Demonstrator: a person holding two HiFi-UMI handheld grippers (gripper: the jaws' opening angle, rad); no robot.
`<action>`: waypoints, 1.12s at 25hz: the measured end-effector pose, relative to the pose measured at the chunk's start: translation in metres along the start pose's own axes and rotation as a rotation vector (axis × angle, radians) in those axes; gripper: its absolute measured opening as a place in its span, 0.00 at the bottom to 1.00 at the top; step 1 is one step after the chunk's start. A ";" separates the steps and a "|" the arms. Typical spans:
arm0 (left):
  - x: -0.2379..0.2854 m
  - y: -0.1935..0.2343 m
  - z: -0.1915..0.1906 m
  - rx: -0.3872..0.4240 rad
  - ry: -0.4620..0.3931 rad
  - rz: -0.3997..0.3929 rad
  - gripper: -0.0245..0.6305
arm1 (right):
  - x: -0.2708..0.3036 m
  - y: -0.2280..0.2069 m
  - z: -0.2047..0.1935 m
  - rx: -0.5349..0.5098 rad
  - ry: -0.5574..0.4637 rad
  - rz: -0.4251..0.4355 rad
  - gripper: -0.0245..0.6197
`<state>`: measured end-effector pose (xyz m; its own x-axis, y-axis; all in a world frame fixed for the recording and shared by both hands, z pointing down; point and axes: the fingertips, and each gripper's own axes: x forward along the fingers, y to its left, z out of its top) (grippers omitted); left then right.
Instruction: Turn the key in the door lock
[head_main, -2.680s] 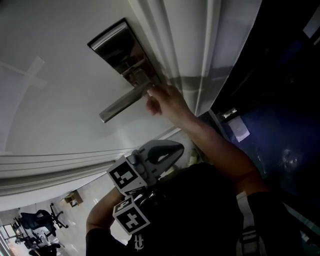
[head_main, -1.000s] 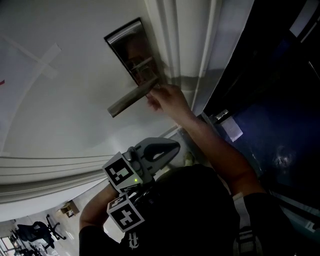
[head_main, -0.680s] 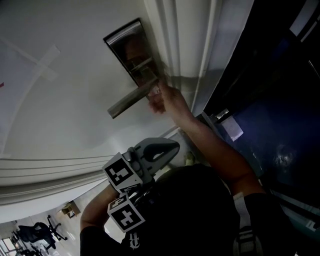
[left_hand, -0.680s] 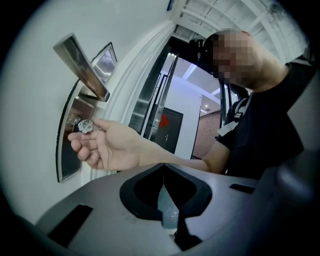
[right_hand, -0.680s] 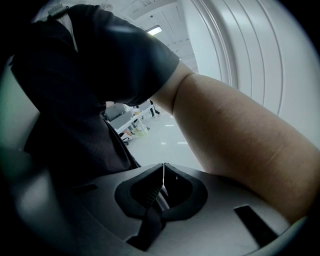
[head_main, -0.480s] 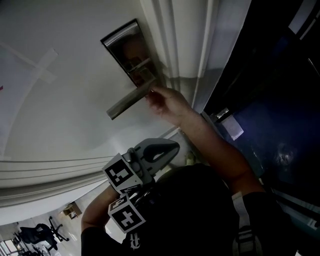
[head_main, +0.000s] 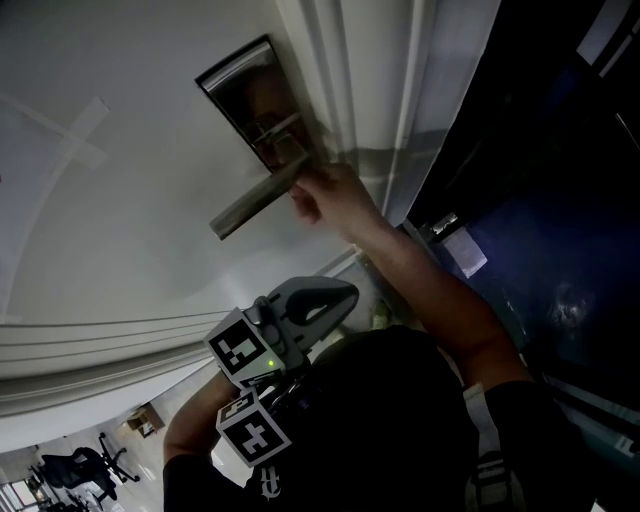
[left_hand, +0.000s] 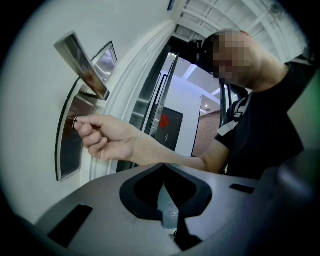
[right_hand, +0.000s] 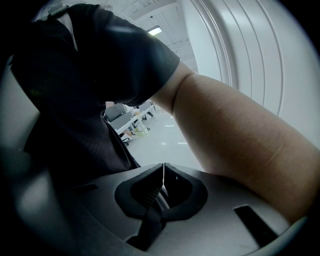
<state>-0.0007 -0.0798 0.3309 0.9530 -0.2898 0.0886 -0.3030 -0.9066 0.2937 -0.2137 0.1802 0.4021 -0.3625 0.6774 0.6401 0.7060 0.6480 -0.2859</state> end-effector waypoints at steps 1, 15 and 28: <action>0.000 0.000 0.000 0.001 0.001 -0.001 0.05 | 0.000 0.000 0.000 0.001 -0.001 -0.001 0.06; 0.001 0.001 0.001 -0.003 -0.007 -0.001 0.05 | 0.000 0.000 -0.002 -0.002 0.005 0.000 0.06; 0.000 0.002 0.000 -0.002 -0.007 0.000 0.05 | 0.001 -0.002 -0.002 -0.004 0.002 -0.001 0.06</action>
<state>-0.0019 -0.0819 0.3316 0.9530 -0.2916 0.0818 -0.3026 -0.9062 0.2955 -0.2145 0.1785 0.4043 -0.3617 0.6760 0.6420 0.7080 0.6472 -0.2825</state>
